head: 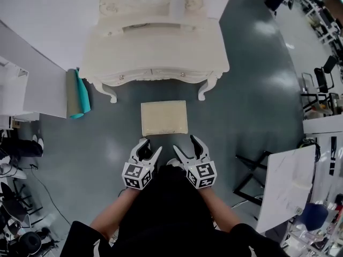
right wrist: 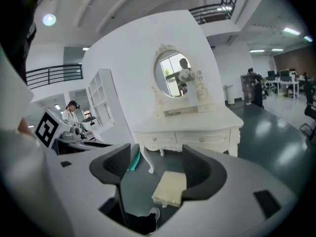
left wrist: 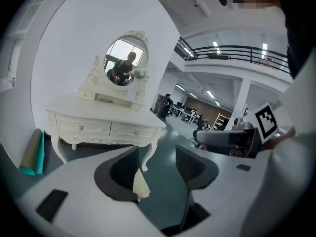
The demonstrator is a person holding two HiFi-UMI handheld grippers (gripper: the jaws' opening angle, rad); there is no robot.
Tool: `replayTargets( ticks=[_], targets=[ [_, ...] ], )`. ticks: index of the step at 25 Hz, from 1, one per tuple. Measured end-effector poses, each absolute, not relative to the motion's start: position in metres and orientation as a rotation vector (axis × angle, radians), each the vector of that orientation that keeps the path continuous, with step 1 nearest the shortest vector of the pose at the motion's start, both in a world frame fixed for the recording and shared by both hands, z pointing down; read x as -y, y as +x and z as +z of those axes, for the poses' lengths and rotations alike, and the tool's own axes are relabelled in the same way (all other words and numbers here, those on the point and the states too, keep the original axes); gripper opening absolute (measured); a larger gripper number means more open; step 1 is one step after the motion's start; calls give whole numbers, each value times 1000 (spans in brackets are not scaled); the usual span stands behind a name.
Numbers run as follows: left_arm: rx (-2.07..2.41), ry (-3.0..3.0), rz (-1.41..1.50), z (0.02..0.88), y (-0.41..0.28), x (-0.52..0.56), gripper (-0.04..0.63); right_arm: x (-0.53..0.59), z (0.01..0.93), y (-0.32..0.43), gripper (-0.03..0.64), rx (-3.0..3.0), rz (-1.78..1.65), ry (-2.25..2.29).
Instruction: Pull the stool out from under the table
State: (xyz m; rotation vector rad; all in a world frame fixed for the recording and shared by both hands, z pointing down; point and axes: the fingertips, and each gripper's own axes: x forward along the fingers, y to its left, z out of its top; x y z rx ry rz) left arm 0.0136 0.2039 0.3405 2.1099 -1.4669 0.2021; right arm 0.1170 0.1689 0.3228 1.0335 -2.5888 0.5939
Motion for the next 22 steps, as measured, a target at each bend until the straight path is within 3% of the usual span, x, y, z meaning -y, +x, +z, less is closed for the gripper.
replayTargets(
  ticks=[2,4,7,13,22],
  targets=[
    [1491,2168,216,316,17,-209,237,-171,297,113,306,2636,545,1037],
    [1510,2203,202,294,21,-210,216,-173,274,113,146,2682,533,1050],
    [1540,2249,163,263,27,-201,123,-169,242,116,49,2740,520,1095],
    [1561,2340,73,213,41,-198,16,-176,195,126,25,2781,388,1187],
    [1621,2446,42,171,64,-197,14,-179,156,130,18,2794,165,1234]
  ],
)
